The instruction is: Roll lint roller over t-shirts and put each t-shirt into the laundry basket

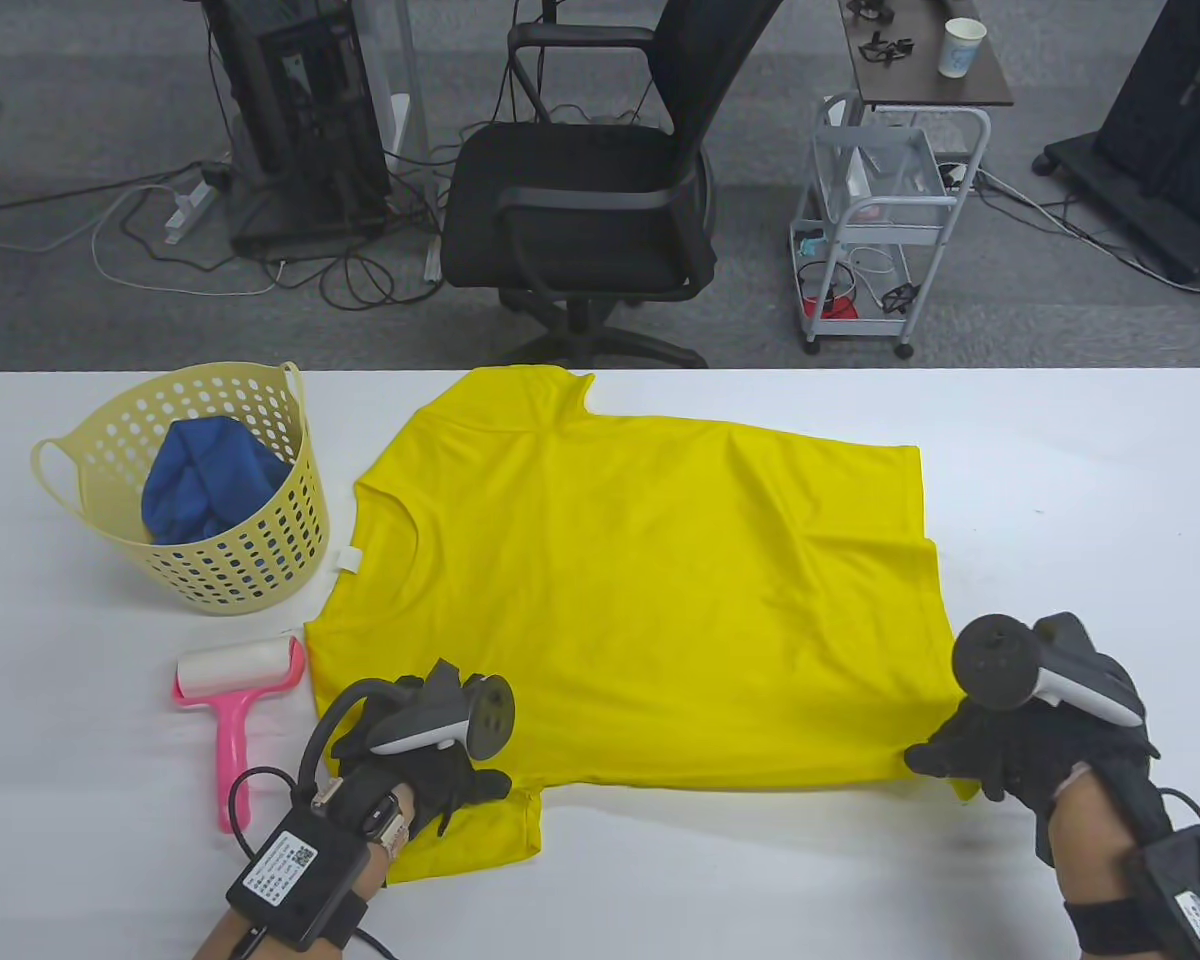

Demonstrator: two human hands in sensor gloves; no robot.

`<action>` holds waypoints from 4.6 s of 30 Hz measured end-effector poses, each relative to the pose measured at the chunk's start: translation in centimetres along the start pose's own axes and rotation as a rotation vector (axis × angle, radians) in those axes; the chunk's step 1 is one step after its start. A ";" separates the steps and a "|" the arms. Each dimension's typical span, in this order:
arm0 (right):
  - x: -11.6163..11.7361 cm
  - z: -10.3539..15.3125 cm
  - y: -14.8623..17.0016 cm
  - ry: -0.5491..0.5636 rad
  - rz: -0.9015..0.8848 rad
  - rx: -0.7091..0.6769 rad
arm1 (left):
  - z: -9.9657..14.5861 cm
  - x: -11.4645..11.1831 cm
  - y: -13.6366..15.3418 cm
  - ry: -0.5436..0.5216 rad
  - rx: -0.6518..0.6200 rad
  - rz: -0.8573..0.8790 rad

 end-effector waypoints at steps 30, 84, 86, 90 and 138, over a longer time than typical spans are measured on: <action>6.5 -6.3 4.9 -0.107 0.029 0.279 | 0.7 -1.2 -3.4 0.035 -0.124 0.079; 9.9 -7.8 1.2 -0.190 -0.022 0.170 | -3.5 2.6 2.3 0.044 0.286 0.188; 9.9 -7.8 1.2 -0.191 -0.021 0.170 | -6.3 3.9 2.2 -0.021 0.335 0.195; 10.0 -7.8 1.2 -0.192 -0.021 0.171 | -11.3 6.5 2.3 0.031 0.400 0.238; 10.0 -7.8 1.2 -0.198 -0.024 0.166 | -17.0 9.7 1.8 0.127 0.477 0.330</action>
Point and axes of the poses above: the tracker on the back of each hand, its own y axis roughly to the little-finger side, its own z axis roughly from the fingertips to the wrist, x = y × z, the point moved 2 cm from there along -z, roughly from the wrist to the fingertips, and after that the axes turned 12 degrees about -z, right-handed, at the moved point
